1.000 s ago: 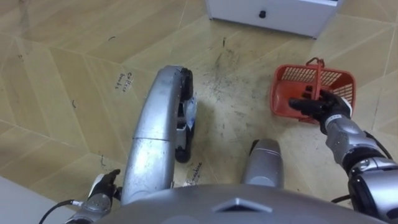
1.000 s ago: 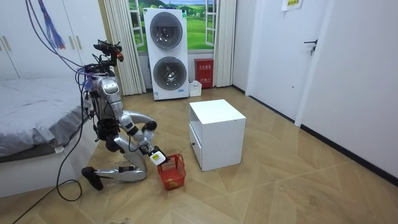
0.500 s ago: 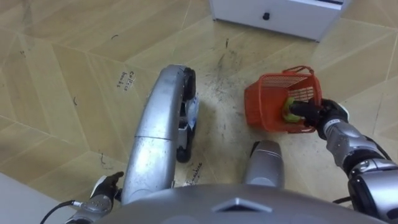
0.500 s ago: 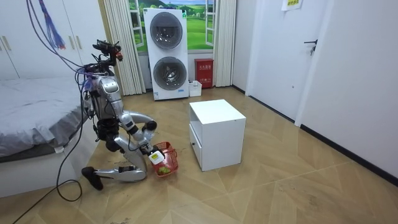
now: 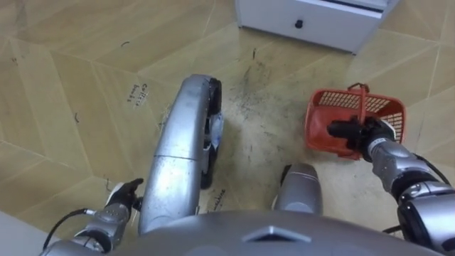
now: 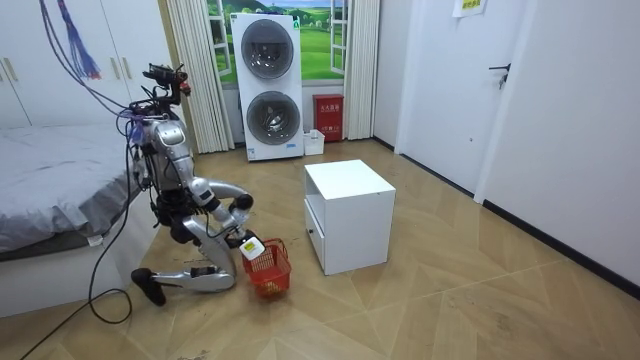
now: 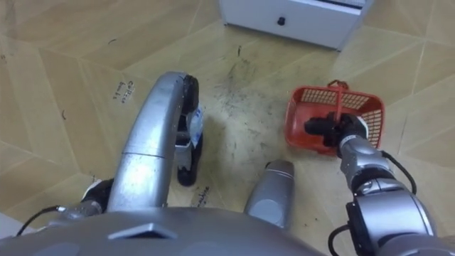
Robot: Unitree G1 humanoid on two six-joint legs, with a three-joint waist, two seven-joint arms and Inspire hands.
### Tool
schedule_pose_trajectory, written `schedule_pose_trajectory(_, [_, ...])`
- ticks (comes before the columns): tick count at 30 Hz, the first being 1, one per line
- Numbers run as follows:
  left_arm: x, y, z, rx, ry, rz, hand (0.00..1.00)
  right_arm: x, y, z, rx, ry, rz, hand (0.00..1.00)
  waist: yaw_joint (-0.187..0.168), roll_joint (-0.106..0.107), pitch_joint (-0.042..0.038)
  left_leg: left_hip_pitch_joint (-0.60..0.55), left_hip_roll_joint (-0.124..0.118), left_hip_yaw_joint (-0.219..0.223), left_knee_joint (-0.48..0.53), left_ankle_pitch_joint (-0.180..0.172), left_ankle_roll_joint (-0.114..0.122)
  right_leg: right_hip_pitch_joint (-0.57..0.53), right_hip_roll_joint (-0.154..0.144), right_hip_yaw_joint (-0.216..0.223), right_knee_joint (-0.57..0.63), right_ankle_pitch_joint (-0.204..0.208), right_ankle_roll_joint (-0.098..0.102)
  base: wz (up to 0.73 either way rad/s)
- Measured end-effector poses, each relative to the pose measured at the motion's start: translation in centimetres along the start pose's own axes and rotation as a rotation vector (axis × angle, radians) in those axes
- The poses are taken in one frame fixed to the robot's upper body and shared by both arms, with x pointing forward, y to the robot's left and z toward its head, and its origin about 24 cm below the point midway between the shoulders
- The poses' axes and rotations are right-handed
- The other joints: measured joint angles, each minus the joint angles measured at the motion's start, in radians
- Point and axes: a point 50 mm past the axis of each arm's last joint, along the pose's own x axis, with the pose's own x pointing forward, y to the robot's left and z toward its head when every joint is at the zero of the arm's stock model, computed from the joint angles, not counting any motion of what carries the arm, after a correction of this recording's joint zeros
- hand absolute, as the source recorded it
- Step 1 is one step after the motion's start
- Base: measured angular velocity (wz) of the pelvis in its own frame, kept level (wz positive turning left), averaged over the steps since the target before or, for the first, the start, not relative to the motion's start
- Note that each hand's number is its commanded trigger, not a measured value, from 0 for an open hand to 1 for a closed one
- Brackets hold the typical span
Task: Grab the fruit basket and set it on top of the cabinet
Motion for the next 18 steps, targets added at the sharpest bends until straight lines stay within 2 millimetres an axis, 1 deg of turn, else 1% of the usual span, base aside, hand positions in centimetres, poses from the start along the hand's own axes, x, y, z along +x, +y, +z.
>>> schedule_pose_trajectory(1, [0.1, 0.1, 0.4, -0.001, -0.008, 0.003, 0.0, 0.0, 0.1, 0.2, -0.005, -0.007, 0.0, 1.0, 0.0, -0.002, -0.0003, 0.003, -0.001, 0.0, 0.0, -0.003, 0.003, 0.006, 0.004, 0.001, -0.006, -0.003, 0.001, 0.0])
schedule_pose_trajectory(2, [0.2, 0.4, 1.4, -0.01, -0.029, 0.011, 0.0, 0.0, 0.3, 0.8, -0.031, -0.031, 0.003, 1.0, -0.001, -0.001, -0.0011, 0.008, 0.001, -0.004, 0.005, -0.01, 0.01, 0.02, 0.022, 0.001, -0.022, -0.011, 0.004, 0.0])
schedule_pose_trajectory(3, [0.3, 0.7, 2.3, -0.016, -0.05, 0.023, 0.0, 0.0, 0.6, 1.4, -0.052, -0.057, 0.008, 1.0, -0.003, -0.001, -0.001, 0.01, 0.003, -0.01, 0.012, -0.015, 0.015, 0.034, 0.038, 0.001, -0.037, -0.02, 0.001, -0.04])
schedule_pose_trajectory(4, [0.4, 0.9, 2.7, -0.024, -0.059, 0.031, 0.0, 0.0, 0.8, 1.7, -0.061, -0.07, 0.012, 1.0, -0.004, -0.002, -0.0009, 0.012, 0.003, -0.011, 0.015, -0.016, 0.019, 0.039, 0.043, 0.002, -0.045, -0.022, -0.001, -0.08])
schedule_pose_trajectory(5, [0.4, 1.1, 3.2, -0.027, -0.072, 0.04, 0.0, 0.0, 1.3, 2.2, -0.08, -0.09, 0.018, 1.0, -0.014, -0.001, -0.0011, 0.017, 0.004, -0.014, 0.023, -0.018, 0.023, 0.052, 0.056, 0.007, -0.063, -0.029, 0.0, -0.19])
schedule_pose_trajectory(6, [0.4, 1.3, 3.4, -0.031, -0.077, 0.047, 0.0, 0.0, 2.0, 2.5, -0.103, -0.107, 0.032, 1.0, -0.017, -0.001, -0.0012, 0.027, 0.004, -0.02, 0.031, -0.02, 0.027, 0.064, 0.075, 0.023, -0.084, -0.037, 0.0, -0.26])
schedule_pose_trajectory(7, [0.4, 1.3, 3.4, -0.038, -0.076, 0.05, 0.0, -0.1, 2.4, 2.6, -0.118, -0.113, 0.04, 1.0, -0.019, -0.001, -0.0014, 0.033, 0.005, -0.021, 0.035, -0.019, 0.028, 0.073, 0.082, 0.034, -0.097, -0.043, 0.0, -0.38])
schedule_pose_trajectory(8, [0.4, 1.4, 3.3, -0.042, -0.074, 0.056, 0.0, -0.1, 3.1, 2.6, -0.142, -0.122, 0.056, 1.0, -0.024, 0.0, -0.0019, 0.046, 0.007, -0.022, 0.038, -0.017, 0.033, 0.084, 0.103, 0.054, -0.124, -0.051, 0.005, -0.32])
schedule_pose_trajectory(9, [0.4, 1.4, 3.3, -0.045, -0.072, 0.059, 0.0, -0.2, 3.4, 2.6, -0.148, -0.127, 0.065, 1.0, -0.029, 0.002, -0.0026, 0.051, 0.01, -0.023, 0.037, -0.015, 0.037, 0.09, 0.114, 0.064, -0.143, -0.055, 0.008, -0.39])
schedule_pose_trajectory(10, [0.4, 1.6, 3.2, -0.06, -0.068, 0.066, 0.0, -0.2, 4.1, 2.5, -0.173, -0.13, 0.081, 1.0, -0.031, 0.005, -0.0042, 0.063, 0.027, -0.023, 0.036, -0.004, 0.058, 0.098, 0.14, 0.083, -0.182, -0.057, 0.01, -0.43])
schedule_pose_trajectory(11, [0.4, 1.7, 3.1, -0.083, -0.063, 0.076, 0.0, -0.3, 4.8, 2.4, -0.182, -0.129, 0.098, 1.0, -0.031, 0.006, -0.004, 0.083, 0.046, -0.023, 0.029, 0.012, 0.085, 0.113, 0.161, 0.098, -0.236, -0.057, 0.01, -0.61])
schedule_pose_trajectory(12, [0.4, 1.8, 2.6, -0.094, -0.052, 0.082, 0.0, -0.4, 5.6, 2.3, -0.185, -0.127, 0.116, 1.0, -0.028, 0.006, -0.0012, 0.099, 0.065, -0.025, 0.046, 0.073, 0.116, 0.148, 0.17, 0.106, -0.307, -0.057, 0.01, -0.63])
schedule_pose_trajectory(13, [0.3, 1.8, 2.0, -0.093, -0.037, 0.083, 0.0, -0.4, 6.0, 2.1, -0.187, -0.121, 0.126, 1.0, -0.016, 0.001, 0.0083, 0.094, 0.068, -0.007, 0.06, 0.121, 0.13, 0.177, 0.181, 0.111, -0.346, -0.057, 0.01, -0.29])
schedule_pose_trajectory(14, [0.3, 1.5, 1.8, -0.074, -0.033, 0.073, 0.0, -0.5, 5.6, 1.4, -0.172, -0.114, 0.113, 1.0, -0.018, -0.007, 0.0065, 0.084, 0.026, 0.079, -0.022, 0.095, 0.149, 0.242, 0.163, 0.115, -0.424, -0.06, 0.018, 0.28])
schedule_pose_trajectory(15, [0.4, 1.2, 2.6, -0.064, -0.059, 0.06, 0.0, -0.5, 4.6, 1.4, -0.164, -0.118, 0.087, 1.0, -0.023, -0.014, 0.0029, 0.078, 0.003, 0.169, -0.135, 0.089, 0.169, 0.266, 0.158, 0.111, -0.464, -0.063, 0.029, 0.9])
schedule_pose_trajectory(16, [0.4, 0.7, 3.6, -0.061, -0.102, 0.046, 0.0, -0.5, 3.1, 1.8, -0.147, -0.125, 0.041, 1.0, -0.023, -0.002, -0.0244, 0.08, 0.0, 0.255, -0.262, 0.079, 0.274, 0.284, 0.166, 0.109, -0.537, -0.062, 0.033, 0.69])
schedule_pose_trajectory(17, [0.3, 0.8, 3.3, -0.093, -0.104, 0.064, 0.0, -0.6, 3.2, 2.7, -0.131, -0.155, 0.031, 1.0, 0.002, 0.007, -0.0292, 0.109, 0.041, 0.279, -0.315, 0.057, 0.314, 0.275, 0.18, 0.099, -0.651, -0.044, 0.04, 0.13])
schedule_pose_trajectory(18, [0.3, 1.1, 3.0, -0.117, -0.096, 0.091, 0.0, -0.9, 4.4, 3.8, -0.137, -0.207, 0.057, 1.0, 0.011, 0.0, -0.0269, 0.161, 0.044, 0.274, -0.419, 0.063, 0.309, 0.276, 0.173, 0.095, -0.779, -0.025, 0.038, -0.46])
